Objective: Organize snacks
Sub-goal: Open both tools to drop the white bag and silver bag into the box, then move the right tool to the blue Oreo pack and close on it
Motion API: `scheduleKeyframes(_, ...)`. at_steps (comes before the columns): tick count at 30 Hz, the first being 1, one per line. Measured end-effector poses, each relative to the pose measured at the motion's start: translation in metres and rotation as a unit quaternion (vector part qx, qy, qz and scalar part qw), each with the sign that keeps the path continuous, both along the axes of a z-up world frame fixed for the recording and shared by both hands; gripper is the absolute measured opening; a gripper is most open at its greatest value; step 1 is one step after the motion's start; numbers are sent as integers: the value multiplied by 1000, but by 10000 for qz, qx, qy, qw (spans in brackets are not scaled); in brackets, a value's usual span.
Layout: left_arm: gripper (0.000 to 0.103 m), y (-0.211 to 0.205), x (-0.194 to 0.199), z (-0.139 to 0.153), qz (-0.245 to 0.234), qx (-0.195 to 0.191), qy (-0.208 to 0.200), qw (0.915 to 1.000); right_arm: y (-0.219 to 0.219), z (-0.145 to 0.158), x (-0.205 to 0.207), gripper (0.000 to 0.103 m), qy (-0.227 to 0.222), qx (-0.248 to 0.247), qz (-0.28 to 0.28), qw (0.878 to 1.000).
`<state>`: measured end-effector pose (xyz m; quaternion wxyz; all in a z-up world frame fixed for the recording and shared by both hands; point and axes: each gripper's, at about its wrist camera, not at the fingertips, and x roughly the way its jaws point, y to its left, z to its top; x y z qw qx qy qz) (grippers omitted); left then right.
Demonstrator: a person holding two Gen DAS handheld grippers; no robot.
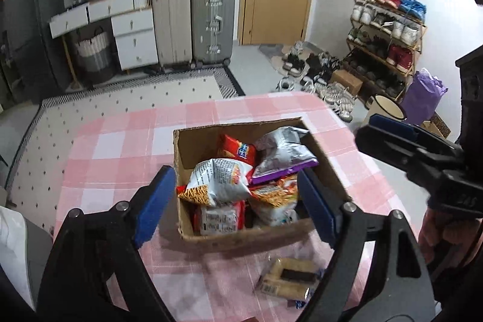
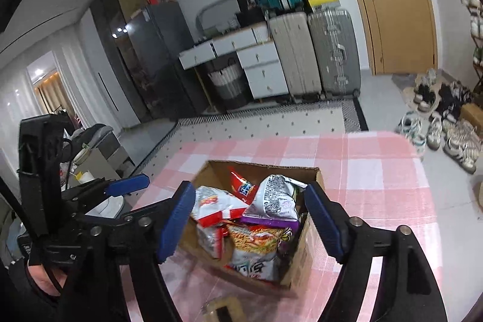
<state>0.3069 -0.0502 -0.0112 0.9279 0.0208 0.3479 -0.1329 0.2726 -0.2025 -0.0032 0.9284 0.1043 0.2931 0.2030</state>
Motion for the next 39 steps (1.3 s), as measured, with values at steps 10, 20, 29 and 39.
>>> scheduleKeyframes(10, 99, 0, -92, 33, 174, -212, -559, 9981, -18, 20, -117, 95, -621, 194, -122, 9978)
scheduleKeyframes(20, 103, 23, -174, 44, 605, -526, -971, 9920, -37, 8, -192, 100, -604, 369, -506, 9962)
scheduleKeyframes(29, 103, 43, -218, 6, 994, -596, -804, 9900, -41, -19, -224, 103, -559, 475, -322, 9968)
scheduleKeyframes(39, 103, 40, -220, -53, 822, -613, -460, 9937, -37, -78, -231, 103, 91, 657, -225, 9975)
